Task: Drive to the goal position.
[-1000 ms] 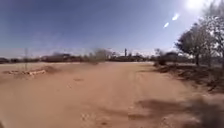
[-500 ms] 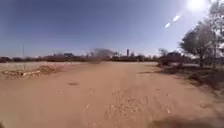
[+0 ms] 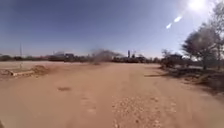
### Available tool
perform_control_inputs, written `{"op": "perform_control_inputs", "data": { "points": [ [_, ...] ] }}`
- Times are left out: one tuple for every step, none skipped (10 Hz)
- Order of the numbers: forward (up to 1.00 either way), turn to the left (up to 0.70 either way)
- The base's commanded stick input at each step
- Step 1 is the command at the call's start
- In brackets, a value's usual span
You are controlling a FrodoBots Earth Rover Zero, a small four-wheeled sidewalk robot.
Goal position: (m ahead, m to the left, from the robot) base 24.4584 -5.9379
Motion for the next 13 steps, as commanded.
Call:
{"op": "perform_control_inputs", "data": {
  "points": [
    [1.0, -0.27],
    [1.0, -0.27],
    [1.0, -0.27],
    [1.0, -0.27],
    [1.0, -0.26],
    [1.0, -0.21],
    [1.0, -0.15],
    [1.0, -0.09],
    [1.0, -0.04],
    [1.0, 0.0],
    [1.0, 0.0],
    [1.0, 0.0],
    [1.0, 0.0]
  ]
}}
